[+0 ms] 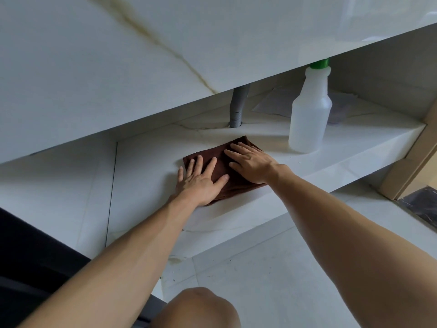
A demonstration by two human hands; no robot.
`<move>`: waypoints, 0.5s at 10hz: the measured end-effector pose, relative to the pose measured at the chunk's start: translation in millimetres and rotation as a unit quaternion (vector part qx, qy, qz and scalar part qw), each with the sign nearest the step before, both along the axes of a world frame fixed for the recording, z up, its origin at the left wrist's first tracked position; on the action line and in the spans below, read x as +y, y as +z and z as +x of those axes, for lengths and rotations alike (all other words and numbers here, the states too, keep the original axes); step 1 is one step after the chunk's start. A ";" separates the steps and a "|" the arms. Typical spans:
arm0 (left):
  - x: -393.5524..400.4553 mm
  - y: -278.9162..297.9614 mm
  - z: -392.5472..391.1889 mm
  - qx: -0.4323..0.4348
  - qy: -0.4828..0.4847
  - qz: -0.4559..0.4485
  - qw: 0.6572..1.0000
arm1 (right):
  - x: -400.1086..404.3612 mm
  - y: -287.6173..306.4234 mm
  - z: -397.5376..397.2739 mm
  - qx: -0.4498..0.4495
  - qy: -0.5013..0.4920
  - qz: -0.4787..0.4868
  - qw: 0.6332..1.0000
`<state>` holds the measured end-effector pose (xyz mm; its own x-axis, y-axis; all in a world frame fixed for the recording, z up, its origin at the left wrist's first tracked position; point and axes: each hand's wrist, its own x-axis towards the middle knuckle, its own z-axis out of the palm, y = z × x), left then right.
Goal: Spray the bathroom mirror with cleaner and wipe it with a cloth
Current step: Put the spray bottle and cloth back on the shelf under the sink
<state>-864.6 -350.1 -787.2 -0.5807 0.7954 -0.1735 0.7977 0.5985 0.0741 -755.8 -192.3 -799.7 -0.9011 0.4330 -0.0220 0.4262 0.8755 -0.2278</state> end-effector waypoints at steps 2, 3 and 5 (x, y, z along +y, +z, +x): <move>-1.8 -5.1 0.9 0.002 0.006 0.008 1.000 | 3.7 1.3 -1.1 -0.002 0.021 -0.001 1.000; -0.9 -6.4 -0.1 0.003 0.006 0.009 1.000 | 4.0 1.3 -1.4 -0.003 0.023 0.000 1.000; -1.1 -7.2 -1.7 -0.001 0.000 0.017 1.000 | 3.2 0.2 -1.9 -0.001 0.019 0.003 1.000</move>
